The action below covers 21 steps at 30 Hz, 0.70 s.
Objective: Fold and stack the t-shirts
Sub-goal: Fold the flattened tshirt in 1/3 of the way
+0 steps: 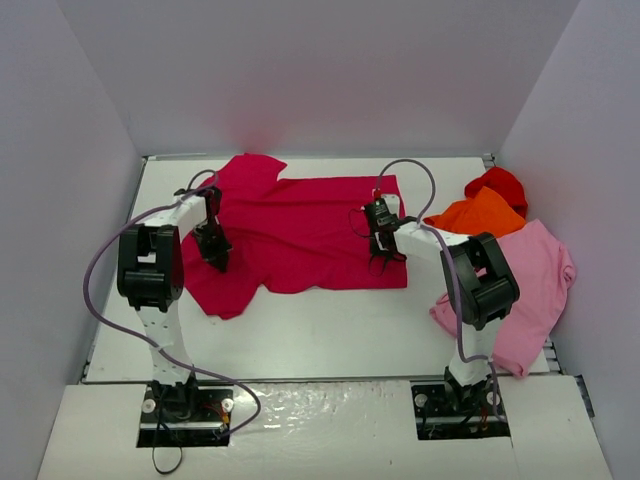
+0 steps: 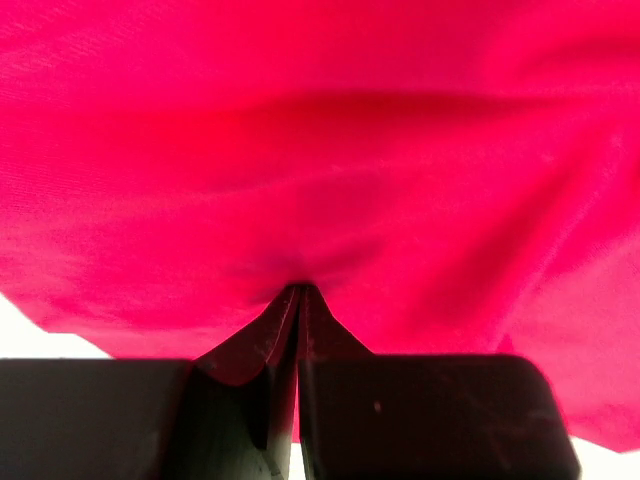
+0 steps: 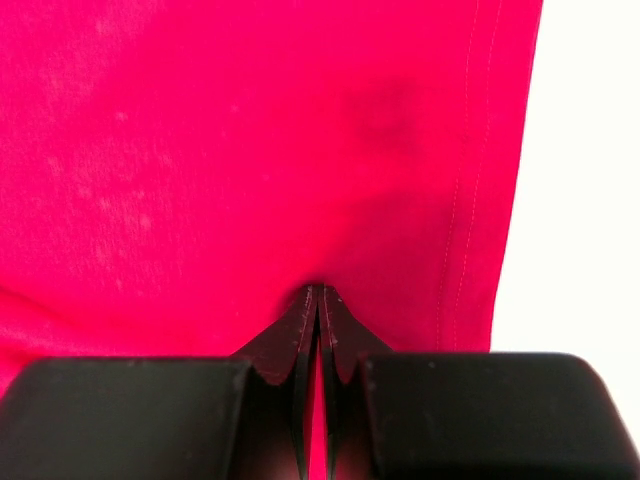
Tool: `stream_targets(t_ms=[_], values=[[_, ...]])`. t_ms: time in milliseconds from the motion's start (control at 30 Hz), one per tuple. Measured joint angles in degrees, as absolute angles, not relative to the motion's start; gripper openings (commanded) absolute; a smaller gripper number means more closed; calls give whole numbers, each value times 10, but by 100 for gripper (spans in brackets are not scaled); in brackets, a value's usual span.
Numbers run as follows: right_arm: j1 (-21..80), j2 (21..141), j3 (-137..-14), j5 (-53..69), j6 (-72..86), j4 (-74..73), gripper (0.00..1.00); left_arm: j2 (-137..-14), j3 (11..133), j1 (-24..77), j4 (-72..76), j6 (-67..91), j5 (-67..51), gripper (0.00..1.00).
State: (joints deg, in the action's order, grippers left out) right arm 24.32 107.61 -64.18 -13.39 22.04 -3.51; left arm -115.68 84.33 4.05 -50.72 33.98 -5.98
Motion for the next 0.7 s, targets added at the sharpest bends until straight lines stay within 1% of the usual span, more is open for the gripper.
stream_targets(t_ms=[200,500,700], values=[[219,1091,-654,-137,220,-12,0,-1165,855,27,-525,332,-15,0],[178,1104,-662,-141,220,14,0,-1165,857,-33,-534,331,3,0],[176,1106,-662,-144,220,21,0,-1165,857,-38,-526,331,1,0]])
